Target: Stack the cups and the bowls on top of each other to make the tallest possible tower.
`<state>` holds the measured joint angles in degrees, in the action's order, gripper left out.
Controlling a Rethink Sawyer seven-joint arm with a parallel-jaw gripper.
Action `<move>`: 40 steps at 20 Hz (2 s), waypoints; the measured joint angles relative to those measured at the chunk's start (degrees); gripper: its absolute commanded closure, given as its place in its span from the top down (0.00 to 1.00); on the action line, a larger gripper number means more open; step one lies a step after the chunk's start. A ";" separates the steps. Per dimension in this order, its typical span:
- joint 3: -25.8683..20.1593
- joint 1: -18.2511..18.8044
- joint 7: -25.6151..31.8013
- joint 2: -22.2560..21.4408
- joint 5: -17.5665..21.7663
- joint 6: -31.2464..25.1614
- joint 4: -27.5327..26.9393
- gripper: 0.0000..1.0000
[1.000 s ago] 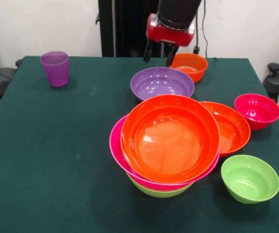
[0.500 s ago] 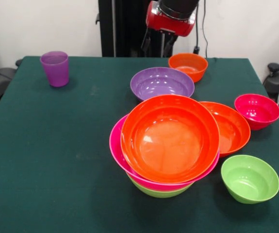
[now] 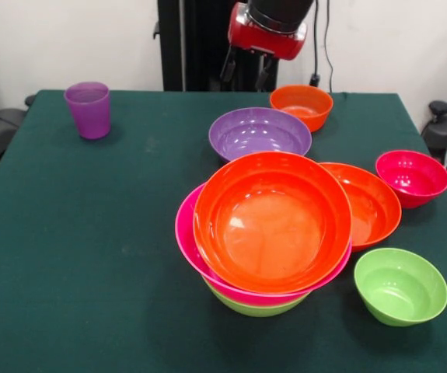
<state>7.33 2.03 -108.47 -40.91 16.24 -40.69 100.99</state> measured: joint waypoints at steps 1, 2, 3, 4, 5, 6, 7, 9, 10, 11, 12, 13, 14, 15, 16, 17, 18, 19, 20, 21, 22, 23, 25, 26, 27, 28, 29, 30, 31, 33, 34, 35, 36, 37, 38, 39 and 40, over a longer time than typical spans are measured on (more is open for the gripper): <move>0.05 -0.09 0.00 0.15 0.01 0.12 0.00 1.00; 0.21 -0.52 -0.01 0.73 0.00 0.68 -0.01 1.00; 0.28 -0.76 -0.01 1.07 -0.01 1.01 -0.02 1.00; 0.44 -1.22 -0.05 1.62 0.00 1.52 -0.05 1.00; 0.52 -1.49 -0.12 1.88 0.00 1.76 -0.06 1.00; 0.83 -2.53 -0.38 2.78 -0.01 2.50 -0.15 1.00; 0.96 -2.98 -0.50 3.14 -0.01 2.74 -0.21 1.00; 1.18 -3.67 -0.68 3.67 -0.02 2.94 -0.36 1.00; 1.48 -4.54 -0.92 4.43 -0.02 2.94 -0.76 1.00; 1.90 -5.48 -1.08 5.33 -0.04 2.88 -1.57 1.00; 2.08 -5.89 -1.08 5.79 -0.02 2.76 -2.07 1.00; 2.22 -6.28 -1.08 6.26 -0.04 2.61 -2.64 1.00; 2.55 -7.16 -1.08 7.49 -0.05 1.90 -4.38 1.00; 2.67 -7.51 -1.08 8.08 -0.02 1.46 -5.27 1.00; 2.87 -8.05 -1.08 9.09 -0.05 0.48 -6.89 1.00; 3.02 -8.46 -1.08 9.91 -0.04 -0.54 -8.28 1.00; 3.21 -9.04 -1.08 11.14 -0.04 -2.27 -10.48 1.00; 3.36 -9.54 -1.08 12.33 -0.02 -4.07 -12.69 1.00; 3.39 -9.81 -1.08 13.03 -0.05 -5.34 -14.08 1.00; 3.41 -10.09 -1.08 13.83 -0.04 -6.74 -15.71 1.00; 3.43 -10.41 -1.08 14.77 -0.04 -8.37 -17.71 1.00; 3.45 -10.56 -1.08 15.23 -0.04 -9.12 -18.80 1.00; 3.50 -10.80 -1.08 15.90 -0.05 -10.16 -20.42 1.00; 3.58 -10.90 -1.08 16.16 -0.02 -10.46 -21.07 1.00; 3.88 -11.19 -1.08 16.61 -0.04 -10.82 -22.30 1.00; 4.02 -11.31 -1.08 16.72 -0.02 -10.89 -22.65 1.00; 4.16 -11.44 -1.08 16.84 -0.02 -10.95 -22.98 1.00; 4.40 -11.68 -1.08 17.02 -0.04 -11.03 -23.52 1.00; 4.68 -11.95 -1.08 17.19 -0.02 -11.13 -24.02 1.00; 5.40 -12.71 -1.08 17.57 -0.02 -11.49 -25.20 1.00; 5.62 -12.96 -1.08 17.65 -0.02 -11.65 -25.53 1.00; 5.82 -13.20 -1.08 17.68 -0.02 -11.81 -25.79 1.00; 6.03 -13.47 -1.08 17.67 -0.02 -12.08 -26.10 1.00; 6.23 -13.73 -1.08 17.67 -0.02 -12.40 -26.40 1.00; 6.57 -14.13 -1.08 17.67 -0.02 -13.04 -26.87 1.00; 6.79 -14.38 -1.08 17.62 -0.04 -13.69 -27.18 1.00; 6.92 -14.51 -1.08 17.59 -0.03 -14.12 -27.29 1.00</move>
<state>14.25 -12.48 -109.56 -23.33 16.21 -54.81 73.70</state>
